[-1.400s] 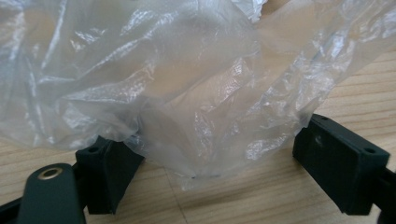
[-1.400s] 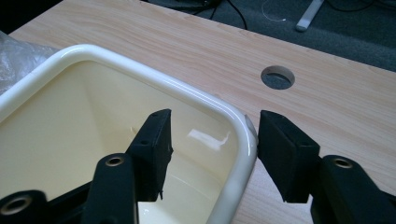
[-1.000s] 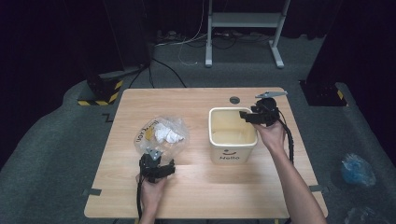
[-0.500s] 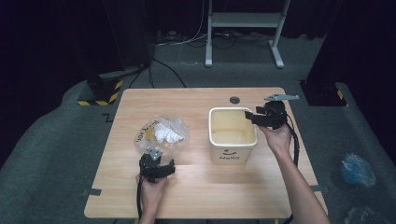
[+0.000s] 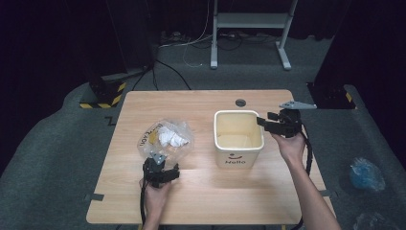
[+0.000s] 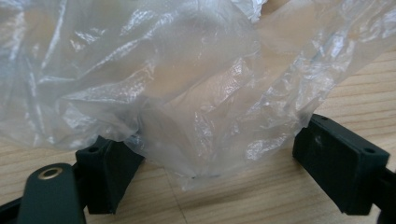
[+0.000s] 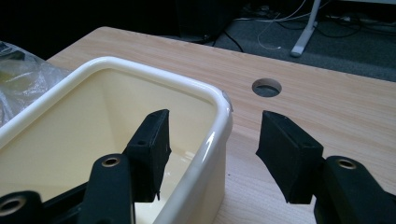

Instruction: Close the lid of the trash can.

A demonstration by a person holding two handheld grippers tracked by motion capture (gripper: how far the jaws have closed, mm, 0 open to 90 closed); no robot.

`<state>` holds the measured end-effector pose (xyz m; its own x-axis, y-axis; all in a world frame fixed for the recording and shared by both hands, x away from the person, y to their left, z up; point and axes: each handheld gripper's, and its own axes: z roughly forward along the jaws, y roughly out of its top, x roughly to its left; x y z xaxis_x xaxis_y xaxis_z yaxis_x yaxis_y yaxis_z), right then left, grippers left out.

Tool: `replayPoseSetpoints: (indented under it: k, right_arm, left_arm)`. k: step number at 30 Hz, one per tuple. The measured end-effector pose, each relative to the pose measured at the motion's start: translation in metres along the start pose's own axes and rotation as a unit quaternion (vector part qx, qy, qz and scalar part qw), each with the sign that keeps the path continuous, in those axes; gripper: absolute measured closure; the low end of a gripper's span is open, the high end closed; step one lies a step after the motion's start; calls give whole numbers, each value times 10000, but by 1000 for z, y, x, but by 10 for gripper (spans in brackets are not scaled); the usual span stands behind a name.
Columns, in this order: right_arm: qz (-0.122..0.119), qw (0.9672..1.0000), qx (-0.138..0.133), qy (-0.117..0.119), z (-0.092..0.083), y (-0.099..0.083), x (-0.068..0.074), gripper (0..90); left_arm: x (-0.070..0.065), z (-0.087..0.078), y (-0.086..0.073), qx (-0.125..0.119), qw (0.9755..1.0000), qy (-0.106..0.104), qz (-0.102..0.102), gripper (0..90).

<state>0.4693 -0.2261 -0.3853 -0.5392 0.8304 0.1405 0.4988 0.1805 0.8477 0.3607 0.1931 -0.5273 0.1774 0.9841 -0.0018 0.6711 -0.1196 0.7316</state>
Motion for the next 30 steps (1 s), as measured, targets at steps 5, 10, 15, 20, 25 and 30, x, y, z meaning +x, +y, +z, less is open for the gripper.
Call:
replayPoseSetpoints:
  k: [5,10,15,20,25,30]
  right_arm:
    - [56,10000,-46,-15,-4,-5,-4,437]
    - [132,9999,-62,-25,-10,-11,-8,438]
    - [168,9998,-100,-45,-15,-17,-12,440]
    - [194,9997,-127,-62,-20,-21,-15,442]
    - [233,9996,-159,-76,-24,-24,-16,442]
    - [246,9995,-172,-98,-28,-27,-17,443]
  left_arm:
    - [0,0,0,0,10000,-2,-10,165]
    - [0,0,0,0,10000,-2,-6,166]
    - [0,0,0,1,10000,2,2,166]
    - [0,0,0,0,10000,12,18,167]
    - [0,0,0,0,10000,12,19,167]
    - [0,0,0,0,10000,13,20,167]
